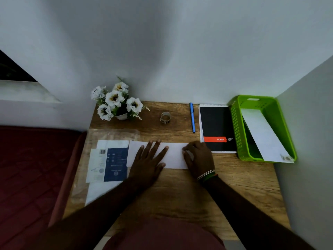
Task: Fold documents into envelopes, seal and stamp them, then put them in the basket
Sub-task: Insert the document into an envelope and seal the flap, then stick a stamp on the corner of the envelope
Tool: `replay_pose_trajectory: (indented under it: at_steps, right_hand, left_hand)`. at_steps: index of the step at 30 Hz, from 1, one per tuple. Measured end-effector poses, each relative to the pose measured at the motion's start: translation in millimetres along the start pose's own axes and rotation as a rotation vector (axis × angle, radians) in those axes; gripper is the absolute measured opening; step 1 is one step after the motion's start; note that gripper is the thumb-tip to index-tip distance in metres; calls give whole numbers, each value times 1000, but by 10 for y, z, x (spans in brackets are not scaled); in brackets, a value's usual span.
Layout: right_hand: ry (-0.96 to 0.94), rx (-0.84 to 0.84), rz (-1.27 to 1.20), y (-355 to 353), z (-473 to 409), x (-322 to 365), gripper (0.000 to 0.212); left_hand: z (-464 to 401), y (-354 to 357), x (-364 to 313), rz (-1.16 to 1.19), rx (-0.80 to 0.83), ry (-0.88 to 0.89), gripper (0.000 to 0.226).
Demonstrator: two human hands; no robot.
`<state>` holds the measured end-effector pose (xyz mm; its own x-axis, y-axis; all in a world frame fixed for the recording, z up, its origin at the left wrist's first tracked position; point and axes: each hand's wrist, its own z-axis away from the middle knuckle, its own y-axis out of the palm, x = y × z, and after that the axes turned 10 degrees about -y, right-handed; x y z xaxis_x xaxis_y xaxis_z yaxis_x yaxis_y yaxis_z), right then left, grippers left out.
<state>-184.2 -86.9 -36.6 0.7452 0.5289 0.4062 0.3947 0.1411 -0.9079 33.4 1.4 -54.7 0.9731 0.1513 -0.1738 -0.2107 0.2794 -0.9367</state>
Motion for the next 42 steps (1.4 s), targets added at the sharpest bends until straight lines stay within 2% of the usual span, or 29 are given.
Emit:
replay_pose_trajectory:
  at_steps: [3,9,14,15,17,20,22,24,26,29,31,34,36,39,42]
  right_hand:
    - [-19,-5,-50,-30,-414,103,21]
    - [-12,116,-49,-38,-1155,412,42]
    - [92,199,-1,45,-1404,423,31]
    - [118,186,-41,49,-1382,408,33]
    - [152,134,-302,-24,-1254,396,36]
    - [153,158,-590,-181,-1002,395,22]
    - [114,215,-633,-204,-839,344,16]
    - [76,245,-694,-193,-712,299,17]
    - [61,261,-749,-233,-604,306,14]
    - [41,282,-782,-293,-519,331,17]
    - [56,270,-814,-318,-479,332,17]
    - [124,238,-863,-351,-423,339,7]
    - [155,161,-870,-377,-388,360,13]
    - [197,27,-844,-390,-371,391,10]
    - [254,-31,-871,-389,-360,440,7]
  left_hand:
    - [-21,9,-4,8,-1,-15,68]
    - [-33,133,6,93,-50,-30,67]
    - [-27,115,20,230,-105,-48,67]
    - [-13,89,15,320,-148,-58,66]
    - [-11,4,-33,575,-239,-127,61]
    - [-84,-195,-136,1010,-304,-312,58]
    - [-141,-364,-163,1296,-184,-355,69]
    - [-187,-465,-134,1402,-60,-251,83]
    - [-204,-531,-139,1408,6,-136,80]
    - [-188,-604,-227,1333,-34,-87,58]
    - [-169,-616,-266,1317,-57,-99,51]
    - [-145,-603,-280,1367,-77,-179,44]
    - [-138,-587,-269,1390,-96,-217,36]
    - [-149,-574,-235,1296,-167,-236,34]
    - [-182,-538,-192,1157,-261,-245,32]
